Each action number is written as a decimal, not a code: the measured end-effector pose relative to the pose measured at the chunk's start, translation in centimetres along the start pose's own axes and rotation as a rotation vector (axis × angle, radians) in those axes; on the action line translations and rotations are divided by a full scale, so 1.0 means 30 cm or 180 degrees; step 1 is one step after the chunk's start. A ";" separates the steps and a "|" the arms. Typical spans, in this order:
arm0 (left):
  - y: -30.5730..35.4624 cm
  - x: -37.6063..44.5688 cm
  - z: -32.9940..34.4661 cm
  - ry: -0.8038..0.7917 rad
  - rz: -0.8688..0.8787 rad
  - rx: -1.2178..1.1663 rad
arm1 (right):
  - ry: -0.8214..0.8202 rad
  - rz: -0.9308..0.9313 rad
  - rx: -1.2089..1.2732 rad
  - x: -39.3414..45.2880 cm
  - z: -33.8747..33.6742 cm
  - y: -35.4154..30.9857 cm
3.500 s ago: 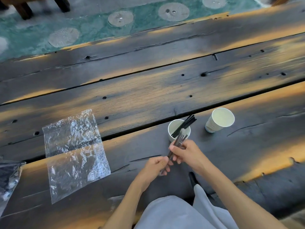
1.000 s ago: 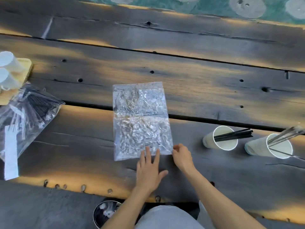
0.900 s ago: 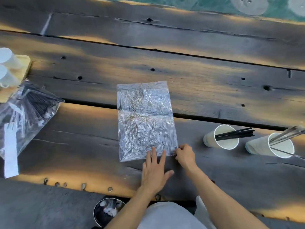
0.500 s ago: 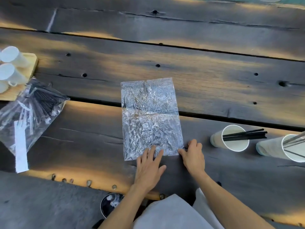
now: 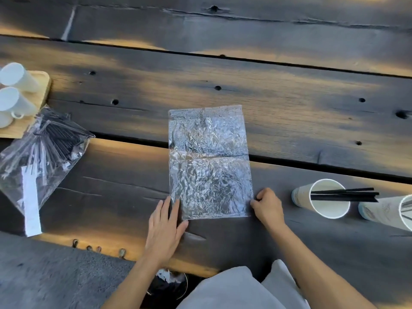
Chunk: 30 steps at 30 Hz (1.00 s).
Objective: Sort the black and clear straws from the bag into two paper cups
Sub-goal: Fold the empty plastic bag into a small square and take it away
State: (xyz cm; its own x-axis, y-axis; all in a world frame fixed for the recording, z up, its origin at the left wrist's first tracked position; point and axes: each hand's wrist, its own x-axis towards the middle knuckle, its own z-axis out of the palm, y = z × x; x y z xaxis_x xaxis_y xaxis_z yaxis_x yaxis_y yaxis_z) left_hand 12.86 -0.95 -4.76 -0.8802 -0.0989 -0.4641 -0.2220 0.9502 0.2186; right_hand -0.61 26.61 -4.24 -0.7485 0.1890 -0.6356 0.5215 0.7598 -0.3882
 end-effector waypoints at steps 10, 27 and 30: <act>0.042 0.572 -0.414 0.0637 -0.1661 -0.3075 | -0.0304 0.0034 0.1931 0.320 -0.190 -0.368; -0.001 0.670 -0.419 0.0038 -0.1359 -0.3559 | -0.0419 0.0016 0.1569 0.441 -0.176 -0.455; -0.018 0.641 -0.413 0.0041 -0.1198 -0.3535 | -0.0650 0.0028 0.1632 0.423 -0.195 -0.451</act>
State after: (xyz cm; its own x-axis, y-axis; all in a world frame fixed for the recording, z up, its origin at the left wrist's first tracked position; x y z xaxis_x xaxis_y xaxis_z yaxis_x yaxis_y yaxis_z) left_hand -9.14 -7.03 -3.18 -0.6837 -0.3279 -0.6520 -0.7080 0.0811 0.7016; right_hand -19.57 22.37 -3.14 -0.6751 0.0306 -0.7371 0.6983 0.3487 -0.6252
